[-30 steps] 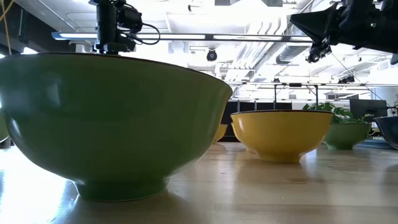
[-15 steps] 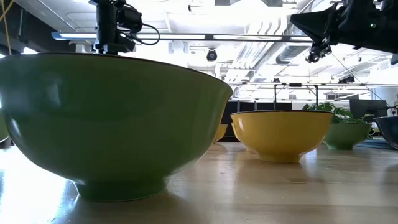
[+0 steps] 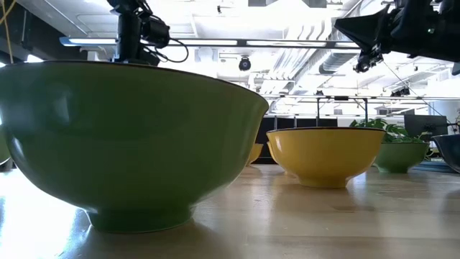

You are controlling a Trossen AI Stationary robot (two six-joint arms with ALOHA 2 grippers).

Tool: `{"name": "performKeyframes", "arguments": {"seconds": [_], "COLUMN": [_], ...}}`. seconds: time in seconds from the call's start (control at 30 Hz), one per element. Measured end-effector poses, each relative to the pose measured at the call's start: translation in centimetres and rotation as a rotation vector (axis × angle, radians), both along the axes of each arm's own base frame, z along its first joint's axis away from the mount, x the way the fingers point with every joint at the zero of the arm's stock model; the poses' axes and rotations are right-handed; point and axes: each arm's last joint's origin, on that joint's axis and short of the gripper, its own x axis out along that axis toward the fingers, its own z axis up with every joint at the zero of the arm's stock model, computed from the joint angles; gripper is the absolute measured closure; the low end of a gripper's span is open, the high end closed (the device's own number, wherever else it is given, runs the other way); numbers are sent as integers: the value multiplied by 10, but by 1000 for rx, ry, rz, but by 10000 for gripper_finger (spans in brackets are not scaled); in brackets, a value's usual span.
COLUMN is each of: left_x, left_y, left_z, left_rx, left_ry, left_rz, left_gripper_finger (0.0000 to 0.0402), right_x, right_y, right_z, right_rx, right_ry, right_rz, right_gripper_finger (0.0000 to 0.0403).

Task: Pick & Place Mini bowls
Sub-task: Put the yellow patterned bowl on the shelf, then put the blue patterned bowl on the shelf

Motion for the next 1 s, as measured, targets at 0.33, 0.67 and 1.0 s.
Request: {"name": "performKeyframes", "arguments": {"seconds": [0.33, 0.67, 1.0], "left_x": [-2, 4, -3], "left_y": [-3, -10, -17], "left_z": [-2, 4, 61], "left_rx": [-35, -43, 53], "left_ry": [5, 7, -44], "left_rz": [51, 16, 19], "left_gripper_finger": [325, 250, 216], "right_x": [1, 1, 2], "right_y": [-1, -1, -1], "right_z": [-2, -3, -6], "right_rx": [-9, -24, -51], "right_ry": [23, 35, 75], "right_rz": [-31, -44, -53], "right_gripper_finger": [402, 402, 402]}}
